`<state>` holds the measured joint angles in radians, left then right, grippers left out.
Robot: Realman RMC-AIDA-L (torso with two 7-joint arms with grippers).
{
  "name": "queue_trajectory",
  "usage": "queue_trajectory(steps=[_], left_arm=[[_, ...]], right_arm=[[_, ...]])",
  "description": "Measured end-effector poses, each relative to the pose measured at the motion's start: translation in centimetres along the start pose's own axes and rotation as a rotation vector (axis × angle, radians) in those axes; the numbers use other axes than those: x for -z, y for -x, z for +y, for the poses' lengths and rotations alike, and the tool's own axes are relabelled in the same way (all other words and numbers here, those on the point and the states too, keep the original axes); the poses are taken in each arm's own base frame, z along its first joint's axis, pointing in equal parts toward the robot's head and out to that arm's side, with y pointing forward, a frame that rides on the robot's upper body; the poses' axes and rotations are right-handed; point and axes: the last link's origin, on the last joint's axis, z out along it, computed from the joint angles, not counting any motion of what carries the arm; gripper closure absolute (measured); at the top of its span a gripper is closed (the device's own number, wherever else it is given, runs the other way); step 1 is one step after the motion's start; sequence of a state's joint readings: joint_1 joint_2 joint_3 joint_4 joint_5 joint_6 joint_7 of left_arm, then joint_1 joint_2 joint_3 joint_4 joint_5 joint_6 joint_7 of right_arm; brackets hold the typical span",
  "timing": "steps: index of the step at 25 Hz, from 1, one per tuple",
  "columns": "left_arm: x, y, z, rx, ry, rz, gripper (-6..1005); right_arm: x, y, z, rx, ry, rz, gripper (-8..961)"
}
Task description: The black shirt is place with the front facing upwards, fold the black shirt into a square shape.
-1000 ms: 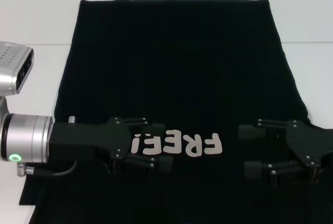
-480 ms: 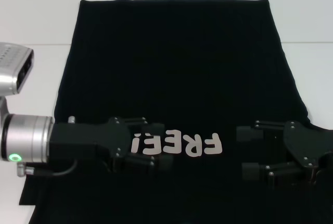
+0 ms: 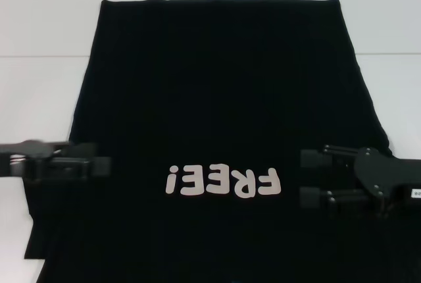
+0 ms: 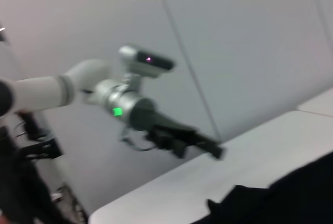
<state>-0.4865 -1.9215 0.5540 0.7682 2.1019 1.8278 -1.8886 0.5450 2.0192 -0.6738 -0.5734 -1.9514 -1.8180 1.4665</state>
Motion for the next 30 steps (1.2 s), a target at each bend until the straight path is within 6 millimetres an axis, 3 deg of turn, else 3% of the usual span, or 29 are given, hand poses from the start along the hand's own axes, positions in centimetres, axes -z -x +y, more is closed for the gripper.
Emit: queue_trajectory(steps=[4, 9, 30], left_arm=[[2.4, 1.5, -0.6, 0.115, -0.077, -0.025, 81], [3.5, 3.1, -1.0, 0.213, -0.129, -0.070, 81], [4.0, 4.5, -4.6, 0.296, -0.382, -0.143, 81]], right_arm=[[-0.5, 0.0, -0.9, -0.018, -0.059, 0.000, 9], [-0.6, 0.2, -1.5, -0.022, -0.092, 0.002, 9], [-1.6, -0.6, -2.7, -0.029, -0.176, 0.022, 8]])
